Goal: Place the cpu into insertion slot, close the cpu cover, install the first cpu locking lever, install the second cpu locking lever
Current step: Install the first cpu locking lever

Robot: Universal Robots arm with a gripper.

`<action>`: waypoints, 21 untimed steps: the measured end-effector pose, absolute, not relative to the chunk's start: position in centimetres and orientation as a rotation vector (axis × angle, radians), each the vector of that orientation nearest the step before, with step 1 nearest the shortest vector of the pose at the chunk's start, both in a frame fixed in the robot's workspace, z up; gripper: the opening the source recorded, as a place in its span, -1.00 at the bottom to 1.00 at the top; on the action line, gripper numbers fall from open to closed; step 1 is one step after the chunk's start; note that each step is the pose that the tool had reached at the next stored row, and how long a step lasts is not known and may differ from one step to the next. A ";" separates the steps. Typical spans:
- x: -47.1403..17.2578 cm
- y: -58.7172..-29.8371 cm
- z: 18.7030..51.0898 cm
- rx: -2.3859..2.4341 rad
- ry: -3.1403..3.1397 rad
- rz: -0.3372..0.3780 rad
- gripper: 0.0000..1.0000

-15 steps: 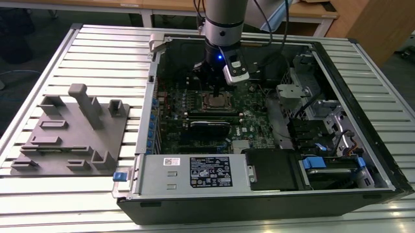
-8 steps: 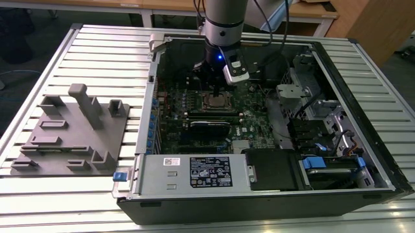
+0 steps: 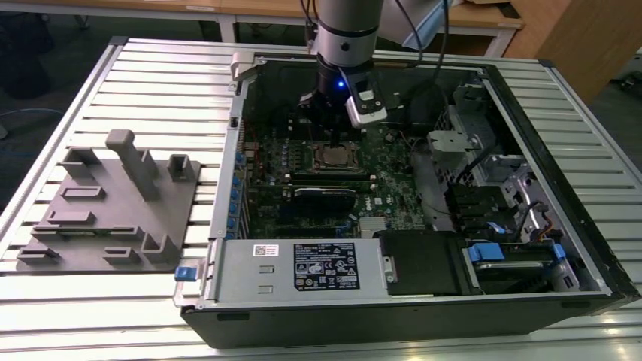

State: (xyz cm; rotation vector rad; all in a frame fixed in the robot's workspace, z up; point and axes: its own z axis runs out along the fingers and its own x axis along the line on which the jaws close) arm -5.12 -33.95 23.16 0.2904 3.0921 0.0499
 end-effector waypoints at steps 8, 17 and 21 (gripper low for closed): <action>-5.1 -34.0 23.7 0.290 3.092 0.050 -0.80; -5.1 -34.0 23.8 0.290 3.092 0.049 -0.80; -5.1 -33.9 23.9 0.290 3.092 0.050 -0.80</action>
